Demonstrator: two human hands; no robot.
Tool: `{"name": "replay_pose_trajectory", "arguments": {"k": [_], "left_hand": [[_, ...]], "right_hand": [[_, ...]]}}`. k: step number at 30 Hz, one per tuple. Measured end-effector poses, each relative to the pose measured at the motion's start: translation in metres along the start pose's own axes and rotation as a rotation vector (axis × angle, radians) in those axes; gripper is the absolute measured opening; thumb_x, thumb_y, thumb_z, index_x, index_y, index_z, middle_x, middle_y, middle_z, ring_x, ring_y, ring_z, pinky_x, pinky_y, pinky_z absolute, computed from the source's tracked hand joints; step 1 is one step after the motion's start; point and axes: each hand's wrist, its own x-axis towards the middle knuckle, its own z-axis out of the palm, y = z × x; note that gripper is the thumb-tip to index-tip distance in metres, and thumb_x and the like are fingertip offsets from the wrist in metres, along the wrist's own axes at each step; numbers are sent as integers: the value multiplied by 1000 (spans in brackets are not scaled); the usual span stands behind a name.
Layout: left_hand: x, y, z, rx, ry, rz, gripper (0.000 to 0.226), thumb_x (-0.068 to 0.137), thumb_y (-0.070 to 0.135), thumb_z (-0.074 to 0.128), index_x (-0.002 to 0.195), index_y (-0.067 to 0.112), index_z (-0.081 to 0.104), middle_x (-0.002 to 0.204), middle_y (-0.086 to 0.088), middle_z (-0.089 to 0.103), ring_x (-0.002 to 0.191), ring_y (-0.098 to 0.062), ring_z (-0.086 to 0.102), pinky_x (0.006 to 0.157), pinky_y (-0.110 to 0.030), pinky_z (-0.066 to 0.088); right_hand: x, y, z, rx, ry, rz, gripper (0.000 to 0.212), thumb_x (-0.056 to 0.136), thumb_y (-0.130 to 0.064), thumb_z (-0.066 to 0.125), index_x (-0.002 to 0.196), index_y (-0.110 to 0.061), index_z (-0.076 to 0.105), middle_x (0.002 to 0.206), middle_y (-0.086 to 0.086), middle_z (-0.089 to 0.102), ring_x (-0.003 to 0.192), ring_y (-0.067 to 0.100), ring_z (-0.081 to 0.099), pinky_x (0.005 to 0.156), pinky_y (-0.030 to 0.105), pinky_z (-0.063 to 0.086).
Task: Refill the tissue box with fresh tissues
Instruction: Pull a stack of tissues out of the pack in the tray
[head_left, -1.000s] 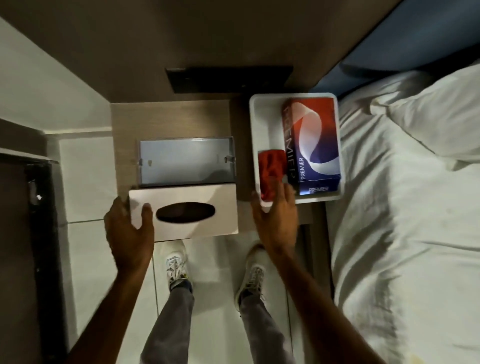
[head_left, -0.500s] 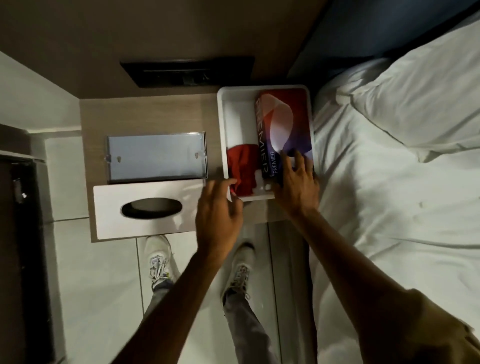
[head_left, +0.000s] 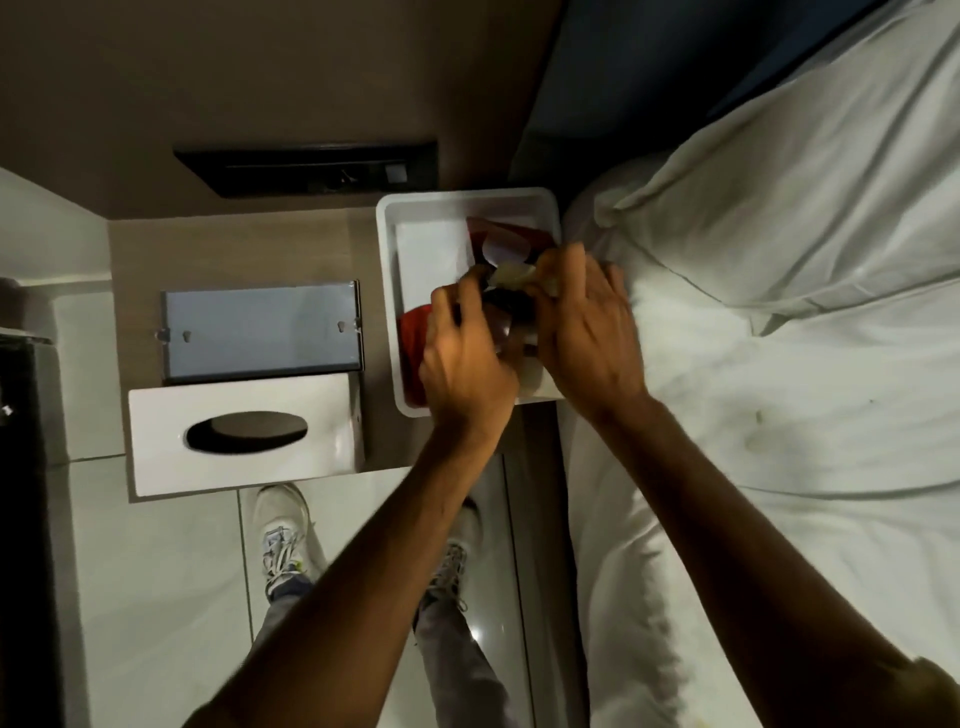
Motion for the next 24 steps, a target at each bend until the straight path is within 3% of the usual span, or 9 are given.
{"name": "replay_pose_trajectory", "arguments": {"k": [2,5,8,10,13,15,17,21,24], "left_hand": [[5,7,-12,-61,-8,16,48,91,17,61,139,14,54,124,-9,62,101,-28,66,78,-37,60],[13,9,-29,-57,36,111,38,102,19,46,139,16,53,120,-7,65,87,-23,69,73,-39,61],[19,6,-36,-112,53,150,50,101,17,51,149,21,37,125,-8,67,87,-8,67,78,-18,56],[21,1,-37,-127,33,180,55,98,14,52,150,23,34,126,-10,64,93,-2,58,82,-9,47],[23,-9,-36,-54,-36,237,50,95,16,49,144,23,42,123,-11,57,91,-19,66,82,-25,55],[25,-12,-37,-12,-73,226,51,95,19,46,145,23,44,126,-10,53,93,-24,67,84,-28,54],[27,-13,-38,-7,-80,206,53,94,23,42,147,23,46,128,-10,53,94,-21,64,85,-29,55],[30,-10,-39,-47,-113,205,55,94,27,37,148,23,46,129,-8,51,94,-21,64,89,-26,52],[30,-6,-38,-71,-127,203,54,95,26,35,148,24,47,127,-8,52,90,-22,66,87,-31,60]], "right_hand": [[8,2,-5,-69,-4,-25,24,95,-21,41,106,-8,58,102,13,65,97,23,53,86,42,47],[19,4,-8,-209,-18,-3,35,96,-32,49,118,-9,63,127,16,62,117,36,58,105,48,40],[23,3,-9,-294,-133,99,65,89,-58,60,142,-22,53,162,12,34,149,36,31,121,59,19],[20,5,-12,-267,-165,136,72,86,-59,63,147,-24,48,166,10,25,153,34,21,123,57,12],[13,11,-15,-237,-114,186,59,90,-30,66,145,-20,49,163,11,30,151,33,27,121,53,25],[7,13,-18,-137,-46,233,48,90,-16,66,136,-15,55,155,15,40,140,34,41,109,51,45],[3,15,-23,-51,22,250,34,93,-14,64,127,-12,58,144,17,45,125,32,53,93,45,59],[-2,22,-29,-34,114,306,20,96,-17,65,114,-9,68,139,16,49,122,24,55,83,32,60],[-4,22,-31,-153,121,356,20,95,-21,68,111,-12,74,138,15,53,124,30,54,87,37,57]]}}
